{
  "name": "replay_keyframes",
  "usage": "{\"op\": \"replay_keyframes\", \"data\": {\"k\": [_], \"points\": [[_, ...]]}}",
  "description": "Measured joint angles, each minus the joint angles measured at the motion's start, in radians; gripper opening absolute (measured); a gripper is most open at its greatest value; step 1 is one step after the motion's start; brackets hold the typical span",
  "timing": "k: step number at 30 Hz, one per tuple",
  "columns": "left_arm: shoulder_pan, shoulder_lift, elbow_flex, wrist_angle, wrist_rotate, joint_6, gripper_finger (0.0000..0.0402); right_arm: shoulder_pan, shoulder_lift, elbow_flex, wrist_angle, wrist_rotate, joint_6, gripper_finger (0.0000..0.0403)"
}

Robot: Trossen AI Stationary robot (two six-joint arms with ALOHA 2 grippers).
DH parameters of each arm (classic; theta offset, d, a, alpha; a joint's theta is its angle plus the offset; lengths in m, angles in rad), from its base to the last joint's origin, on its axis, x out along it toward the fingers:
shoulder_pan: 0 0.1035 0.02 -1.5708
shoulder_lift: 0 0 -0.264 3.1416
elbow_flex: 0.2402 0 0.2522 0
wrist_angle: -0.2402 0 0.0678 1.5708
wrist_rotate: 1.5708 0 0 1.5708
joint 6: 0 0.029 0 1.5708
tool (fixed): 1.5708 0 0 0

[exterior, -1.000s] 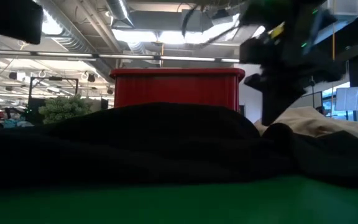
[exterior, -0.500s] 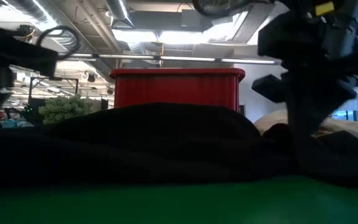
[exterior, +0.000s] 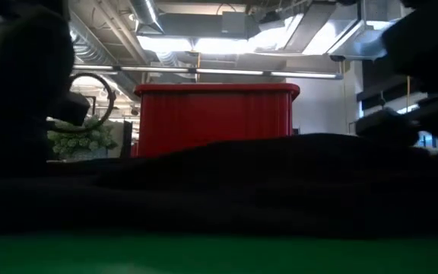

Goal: Fold laundry
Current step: Fold the black shirt

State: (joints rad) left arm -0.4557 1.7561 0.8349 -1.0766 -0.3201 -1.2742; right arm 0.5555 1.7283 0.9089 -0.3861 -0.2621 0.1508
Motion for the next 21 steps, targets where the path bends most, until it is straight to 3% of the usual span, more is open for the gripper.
{"op": "replay_keyframes", "data": {"k": [9,21], "points": [[0.068,0.000,-0.002,-0.013,-0.003,0.082,0.0000,0.058,0.004,-0.003,-0.025,-0.142,0.029,0.0000],[0.000,-0.183,0.036,-0.018,-0.071,0.074,0.0000,0.033,-0.129,-0.005,-0.074,-0.143,0.028,0.0000]]}}
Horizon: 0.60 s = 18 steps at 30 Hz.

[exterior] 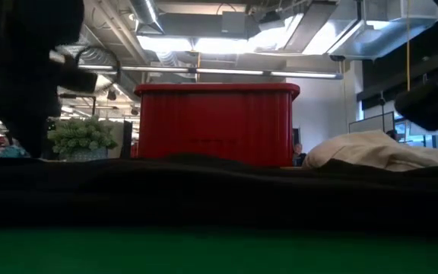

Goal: Fold laundry
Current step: Fold the black shirt

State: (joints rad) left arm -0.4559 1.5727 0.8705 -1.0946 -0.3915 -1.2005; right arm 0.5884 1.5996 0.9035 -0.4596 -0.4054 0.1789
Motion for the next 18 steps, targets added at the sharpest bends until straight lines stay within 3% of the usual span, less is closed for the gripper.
{"op": "replay_keyframes", "data": {"k": [3,9,13,18], "points": [[-0.032,-0.054,0.019,0.018,-0.007,0.000,0.0000,0.001,-0.038,0.000,0.002,-0.001,0.000,0.0000],[-0.133,-0.085,0.065,0.234,-0.008,0.055,0.0000,-0.008,-0.071,0.002,0.099,0.184,-0.017,0.0002],[-0.222,-0.066,0.068,0.441,0.055,0.127,0.0000,-0.036,-0.071,0.002,0.121,0.195,-0.030,0.0004],[-0.337,-0.060,0.068,0.461,0.159,0.066,0.0000,-0.061,-0.071,0.002,0.120,0.196,-0.031,0.0004]]}}
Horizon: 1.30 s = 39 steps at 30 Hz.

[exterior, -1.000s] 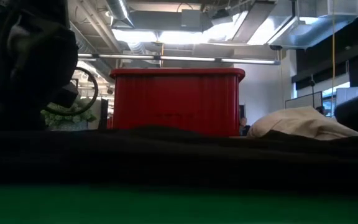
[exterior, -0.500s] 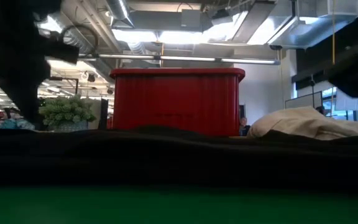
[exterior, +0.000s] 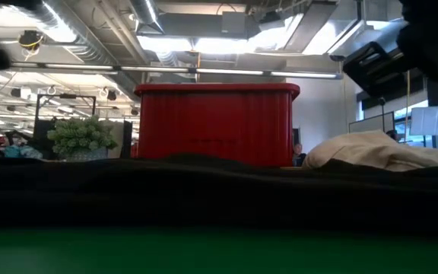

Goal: Fold laundry
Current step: Fold the black shirt

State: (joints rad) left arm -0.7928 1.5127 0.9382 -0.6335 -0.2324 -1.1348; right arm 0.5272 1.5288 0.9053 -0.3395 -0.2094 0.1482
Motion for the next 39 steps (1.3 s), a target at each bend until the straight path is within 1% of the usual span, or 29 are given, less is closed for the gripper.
{"op": "replay_keyframes", "data": {"k": [3,6,9,12,15,18,20,23,27,32,35,39], "points": [[-0.047,0.000,0.000,-0.045,0.055,-0.061,0.0000,0.000,0.000,0.000,0.000,0.002,-0.004,0.0005],[-0.067,0.015,0.022,-0.094,0.110,-0.087,0.0000,0.001,0.000,0.000,0.001,0.020,-0.008,0.0005],[-0.067,0.088,0.121,-0.209,0.148,-0.054,0.0000,0.001,0.000,0.000,0.002,0.037,-0.008,0.0005],[-0.067,0.181,0.250,-0.308,0.144,0.005,0.0000,0.001,0.000,0.000,0.005,0.059,-0.010,0.0005],[-0.068,0.242,0.333,-0.329,0.133,0.024,0.0000,0.001,0.000,0.000,0.005,0.062,-0.010,0.0005],[-0.068,0.272,0.372,-0.330,0.166,0.026,0.0002,0.001,0.000,0.000,0.007,0.063,-0.010,0.0005],[-0.068,0.277,0.377,-0.327,0.208,0.028,0.0012,0.001,0.000,0.000,0.008,0.063,-0.010,0.0005],[-0.068,0.277,0.377,-0.359,0.240,0.028,0.0037,0.001,0.000,0.000,0.008,0.067,-0.010,0.0005],[-0.068,0.277,0.377,-0.427,0.243,0.028,0.0076,0.001,0.000,0.000,0.009,0.083,-0.023,0.0005],[-0.064,0.277,0.352,-0.415,0.240,0.029,0.0117,0.001,0.000,0.000,0.009,0.089,-0.046,0.0005],[-0.063,0.277,0.326,-0.393,0.252,0.031,0.0129,0.001,0.000,0.001,0.010,0.089,-0.050,0.0005],[-0.066,0.277,0.312,-0.371,0.254,0.031,0.0131,0.001,0.000,0.001,0.010,0.090,-0.050,0.0005]]}}
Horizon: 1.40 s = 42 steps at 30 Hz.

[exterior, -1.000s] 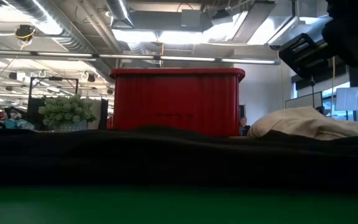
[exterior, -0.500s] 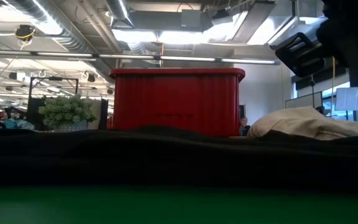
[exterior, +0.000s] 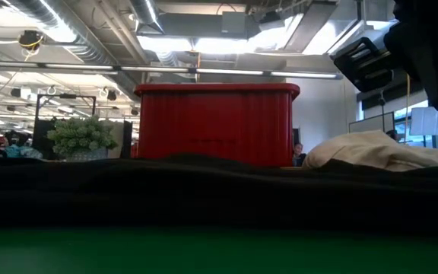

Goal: Fold laundry
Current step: Fold the black shirt

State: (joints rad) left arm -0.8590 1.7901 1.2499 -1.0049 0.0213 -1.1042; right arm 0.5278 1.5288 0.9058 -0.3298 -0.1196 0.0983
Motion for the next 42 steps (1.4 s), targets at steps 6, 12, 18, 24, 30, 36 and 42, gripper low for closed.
{"op": "replay_keyframes", "data": {"k": [6,12,18,24,30,36,42], "points": [[-0.001,0.010,-0.008,0.017,-0.010,0.010,0.0130,0.000,0.000,0.000,0.015,0.000,0.001,0.0005],[-0.001,0.041,-0.049,0.043,0.028,0.009,0.0130,0.000,0.000,0.001,0.038,0.000,0.001,0.0005],[-0.001,0.049,-0.052,0.048,0.047,0.015,0.0130,0.000,0.000,0.001,0.037,0.000,-0.001,0.0005],[-0.001,0.049,-0.052,0.049,0.033,0.015,0.0102,0.000,0.000,0.001,0.037,0.016,-0.002,0.0005],[-0.001,0.049,-0.052,0.049,0.035,0.016,0.0031,0.000,0.000,0.001,0.037,0.016,-0.002,0.0005],[-0.001,0.049,-0.038,0.030,0.030,0.027,0.0003,0.000,0.000,0.001,0.037,0.016,-0.003,0.0005],[-0.001,0.049,0.103,-0.018,-0.010,0.042,0.0002,0.000,0.000,0.001,0.037,0.047,-0.008,0.0005]]}}
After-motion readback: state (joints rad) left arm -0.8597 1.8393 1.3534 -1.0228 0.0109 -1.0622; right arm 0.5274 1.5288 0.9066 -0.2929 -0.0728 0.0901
